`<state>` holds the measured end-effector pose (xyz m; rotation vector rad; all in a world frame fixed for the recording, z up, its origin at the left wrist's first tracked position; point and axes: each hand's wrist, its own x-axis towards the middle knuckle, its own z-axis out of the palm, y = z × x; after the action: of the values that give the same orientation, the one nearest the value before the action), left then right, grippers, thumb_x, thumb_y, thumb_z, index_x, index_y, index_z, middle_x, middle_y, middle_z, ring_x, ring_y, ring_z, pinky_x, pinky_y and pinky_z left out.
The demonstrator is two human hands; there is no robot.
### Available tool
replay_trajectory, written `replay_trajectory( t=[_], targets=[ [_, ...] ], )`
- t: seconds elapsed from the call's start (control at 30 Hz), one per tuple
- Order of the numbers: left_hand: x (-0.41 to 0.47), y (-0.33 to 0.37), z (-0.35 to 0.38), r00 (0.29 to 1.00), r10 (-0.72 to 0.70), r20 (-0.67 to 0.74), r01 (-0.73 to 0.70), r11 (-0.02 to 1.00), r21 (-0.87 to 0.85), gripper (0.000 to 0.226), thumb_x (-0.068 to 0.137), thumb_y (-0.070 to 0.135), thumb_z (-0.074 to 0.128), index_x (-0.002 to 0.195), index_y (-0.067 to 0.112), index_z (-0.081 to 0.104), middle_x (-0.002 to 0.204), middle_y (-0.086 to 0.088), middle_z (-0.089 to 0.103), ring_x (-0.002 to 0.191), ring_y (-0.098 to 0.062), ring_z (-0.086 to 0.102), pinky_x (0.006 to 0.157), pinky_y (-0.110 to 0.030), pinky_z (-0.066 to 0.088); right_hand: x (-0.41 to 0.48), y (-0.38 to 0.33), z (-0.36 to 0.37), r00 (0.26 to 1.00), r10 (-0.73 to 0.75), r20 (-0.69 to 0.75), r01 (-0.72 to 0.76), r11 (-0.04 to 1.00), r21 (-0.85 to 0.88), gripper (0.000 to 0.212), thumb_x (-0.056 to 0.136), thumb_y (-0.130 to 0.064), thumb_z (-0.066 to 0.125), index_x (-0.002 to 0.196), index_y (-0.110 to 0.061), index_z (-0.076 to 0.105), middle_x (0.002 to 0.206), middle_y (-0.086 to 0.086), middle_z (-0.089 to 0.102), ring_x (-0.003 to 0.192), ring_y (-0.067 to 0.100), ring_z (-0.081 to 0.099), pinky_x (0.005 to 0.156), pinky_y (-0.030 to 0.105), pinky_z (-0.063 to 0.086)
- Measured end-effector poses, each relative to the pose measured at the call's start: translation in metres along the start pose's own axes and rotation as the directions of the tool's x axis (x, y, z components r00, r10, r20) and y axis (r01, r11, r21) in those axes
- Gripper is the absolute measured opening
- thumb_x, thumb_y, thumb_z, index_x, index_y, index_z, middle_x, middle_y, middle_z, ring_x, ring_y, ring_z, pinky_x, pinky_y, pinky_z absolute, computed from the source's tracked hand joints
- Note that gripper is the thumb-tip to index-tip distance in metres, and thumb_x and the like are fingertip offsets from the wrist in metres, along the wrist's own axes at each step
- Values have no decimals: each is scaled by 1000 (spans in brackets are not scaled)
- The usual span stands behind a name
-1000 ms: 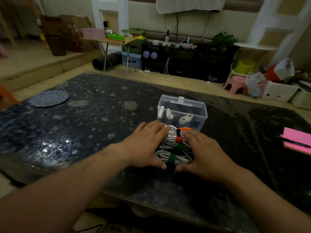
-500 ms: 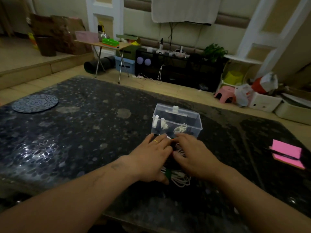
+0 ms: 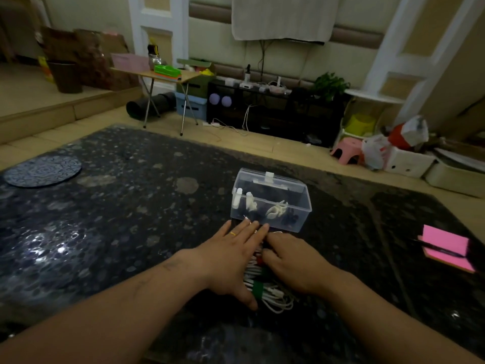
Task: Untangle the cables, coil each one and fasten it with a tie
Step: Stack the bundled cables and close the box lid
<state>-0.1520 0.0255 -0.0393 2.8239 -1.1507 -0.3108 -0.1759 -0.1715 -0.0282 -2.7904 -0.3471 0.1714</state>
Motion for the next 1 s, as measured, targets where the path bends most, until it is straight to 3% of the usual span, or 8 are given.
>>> replay_trajectory(
  t=[0.17,0.23,0.3,0.43,0.5,0.63,0.83,1.0],
  targets=[
    [16,-7,-3,998,-15,54,19,997,-69,145,60,84,79,166,28,-3,173,3,16,160,-16,12,132,-51,5,15,14,9,989,41,-142,-30,996,80,24,101,-38,40,98,-25,60,119,-1,61,110,15,56,101,43,48],
    [19,-8,-4,999,-7,33,8,999,-31,137,56,87,76,162,26,15,164,3,30,154,-19,24,130,-51,15,23,14,7,990,104,-96,-97,993,73,15,99,-36,46,95,-24,54,115,2,64,105,22,59,93,43,49],
    [20,-8,-6,1000,8,30,-9,999,38,136,57,91,73,162,22,20,163,1,28,154,-24,19,129,-50,15,27,13,4,987,158,19,-159,983,95,13,99,-41,46,96,-28,49,101,1,66,89,22,61,79,41,47],
    [28,-9,-20,985,-5,172,-19,990,140,149,60,95,68,166,11,7,176,-3,-16,160,-22,-23,131,-54,-5,20,16,2,996,76,40,-78,996,38,13,102,-43,43,101,-30,43,93,2,66,77,18,61,71,39,44],
    [37,-11,-30,969,-3,248,-30,991,130,148,59,93,71,166,14,5,177,-6,-5,162,-25,-12,132,-52,-2,15,17,2,999,30,24,-31,998,47,18,102,-49,44,108,-32,43,104,1,70,84,16,65,76,40,49],
    [45,-16,-31,980,2,200,0,1000,-12,111,52,85,81,136,29,35,137,6,50,128,-21,51,117,-45,42,7,15,-9,979,41,199,-67,990,127,89,76,-88,61,146,-43,33,138,-13,60,117,11,64,100,35,51],
    [28,-16,-13,999,30,15,-25,970,-244,97,58,59,93,134,34,38,124,11,57,108,-9,61,96,-33,56,7,10,-14,930,64,361,-84,996,41,151,38,-76,94,158,-55,4,152,-13,47,131,13,55,113,43,49],
    [21,-11,-7,997,27,-71,-40,984,-176,81,65,57,90,127,27,47,121,6,58,104,-11,58,93,-34,55,1,11,-1,984,-13,179,12,1000,10,108,52,-53,96,145,-41,41,131,-13,60,113,8,62,101,36,58]
  ],
)
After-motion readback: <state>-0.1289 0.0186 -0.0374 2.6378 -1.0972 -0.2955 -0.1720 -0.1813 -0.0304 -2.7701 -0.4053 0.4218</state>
